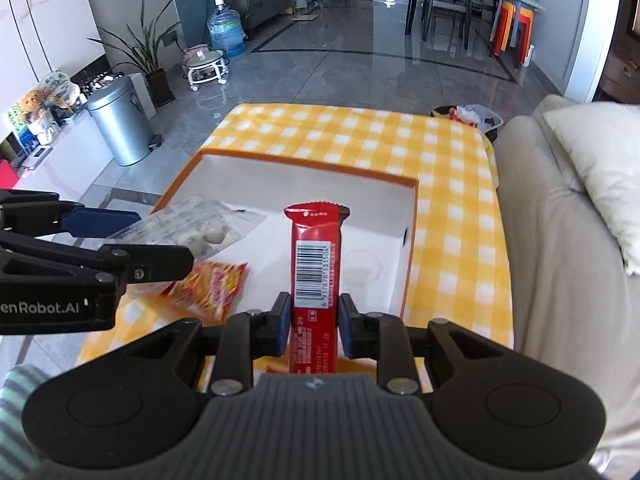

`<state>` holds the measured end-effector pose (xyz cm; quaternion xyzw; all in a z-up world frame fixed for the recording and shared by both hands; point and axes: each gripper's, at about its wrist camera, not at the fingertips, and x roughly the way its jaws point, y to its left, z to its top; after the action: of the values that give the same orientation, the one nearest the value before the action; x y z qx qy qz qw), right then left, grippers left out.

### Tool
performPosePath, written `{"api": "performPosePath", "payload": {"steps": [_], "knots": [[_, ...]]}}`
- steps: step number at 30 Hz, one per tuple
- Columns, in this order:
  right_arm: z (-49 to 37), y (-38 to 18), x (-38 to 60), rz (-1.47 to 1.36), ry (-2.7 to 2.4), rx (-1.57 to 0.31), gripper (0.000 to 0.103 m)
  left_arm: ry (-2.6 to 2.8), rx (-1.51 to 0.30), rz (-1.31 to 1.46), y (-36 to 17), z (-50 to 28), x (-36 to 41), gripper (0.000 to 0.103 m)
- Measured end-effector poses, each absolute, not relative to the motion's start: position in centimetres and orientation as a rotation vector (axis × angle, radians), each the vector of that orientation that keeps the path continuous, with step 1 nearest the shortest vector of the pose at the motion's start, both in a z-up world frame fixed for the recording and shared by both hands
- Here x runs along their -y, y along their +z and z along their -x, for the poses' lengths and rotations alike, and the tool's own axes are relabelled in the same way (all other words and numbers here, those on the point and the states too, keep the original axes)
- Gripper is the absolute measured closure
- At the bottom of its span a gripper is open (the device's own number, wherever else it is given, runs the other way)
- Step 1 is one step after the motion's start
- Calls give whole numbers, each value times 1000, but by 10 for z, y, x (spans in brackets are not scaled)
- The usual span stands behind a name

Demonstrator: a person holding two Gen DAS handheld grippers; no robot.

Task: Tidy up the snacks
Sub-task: 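Carry both items over the orange box and open both grippers to drop them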

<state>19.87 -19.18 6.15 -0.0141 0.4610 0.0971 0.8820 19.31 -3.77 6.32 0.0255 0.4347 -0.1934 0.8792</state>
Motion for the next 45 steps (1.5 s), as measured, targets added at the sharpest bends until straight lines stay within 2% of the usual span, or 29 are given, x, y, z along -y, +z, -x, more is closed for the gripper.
{"api": "performPosePath", "payload": {"steps": [6, 23, 25, 27, 37, 41, 45], "knots": [[-231, 34, 190, 55, 202, -946, 82, -375, -958, -74, 36, -225, 41, 37], [-276, -35, 187, 60, 159, -1112, 82, -355, -1142, -125, -40, -267, 57, 37], [-278, -42, 184, 79, 159, -1124, 82, -356, -1157, -128, -45, -269, 58, 44], [-281, -48, 182, 89, 157, -1139, 82, -369, -1176, -126, -50, -273, 58, 63], [-276, -54, 176, 179, 155, -1134, 81, -345, -1182, -123, -53, -273, 55, 63], [-274, -54, 177, 179, 150, -1143, 80, -327, -1158, -121, -45, -268, 50, 51], [-270, -51, 177, 174, 148, -1129, 66, -315, -1137, -111, -36, -263, 46, 46]]}}
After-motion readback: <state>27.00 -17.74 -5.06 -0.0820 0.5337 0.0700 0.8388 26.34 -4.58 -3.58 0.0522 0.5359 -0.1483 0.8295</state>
